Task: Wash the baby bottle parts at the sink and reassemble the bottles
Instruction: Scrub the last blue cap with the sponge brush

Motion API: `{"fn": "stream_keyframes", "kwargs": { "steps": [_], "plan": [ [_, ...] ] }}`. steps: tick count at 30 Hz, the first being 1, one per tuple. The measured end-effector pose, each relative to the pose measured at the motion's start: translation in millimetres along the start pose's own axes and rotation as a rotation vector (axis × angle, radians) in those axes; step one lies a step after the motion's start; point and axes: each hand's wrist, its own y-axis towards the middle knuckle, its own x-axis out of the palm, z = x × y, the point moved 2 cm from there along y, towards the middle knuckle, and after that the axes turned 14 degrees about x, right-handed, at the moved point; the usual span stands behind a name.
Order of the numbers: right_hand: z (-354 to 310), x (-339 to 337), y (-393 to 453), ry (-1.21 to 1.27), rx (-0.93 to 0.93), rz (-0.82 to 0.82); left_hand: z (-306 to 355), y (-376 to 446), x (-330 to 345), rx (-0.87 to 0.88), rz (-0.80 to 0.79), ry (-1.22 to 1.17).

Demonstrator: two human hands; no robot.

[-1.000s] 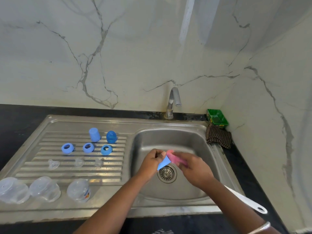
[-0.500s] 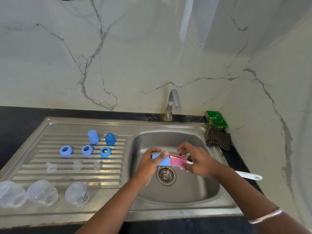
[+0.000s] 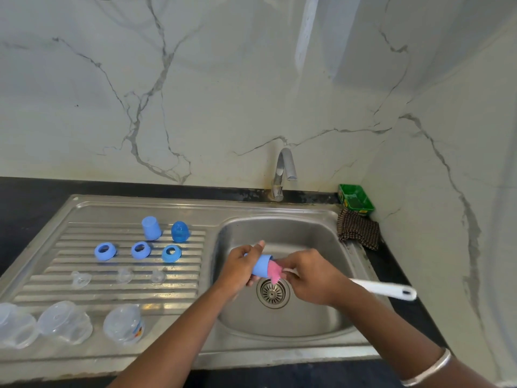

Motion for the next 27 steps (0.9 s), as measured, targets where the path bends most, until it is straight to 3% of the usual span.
{"fn": "stream_keyframes", "kwargs": {
  "steps": [3,7,11,15,20,24,27],
  "plan": [
    [6,-6,-9,-0.319,-0.207,0.163,-10,-1,-5,-0.181,-0.051,0.028],
    [15,-13,-7,-0.348,-0.270,0.300,-12,0,-1,-0.252,-0.020,-0.018],
    [4,6,-2,-0.377,-0.121,0.152,-3,3,9,-0.103,0.087,0.079],
    [-8,17,3,0.032,0.233,0.045,8,2,0,0.123,0.150,0.149],
    [-2,15,4,0.927,0.760,-0.375,21,-7,-12,0.361,0.142,-0.003],
    [6,8,-2,1.147,0.823,-0.678,26,-9,-9,0.502,0.085,0.076],
    [4,11,0,1.056,0.765,-0.618,26,-9,-5,0.531,0.026,0.104]
  ]
}}
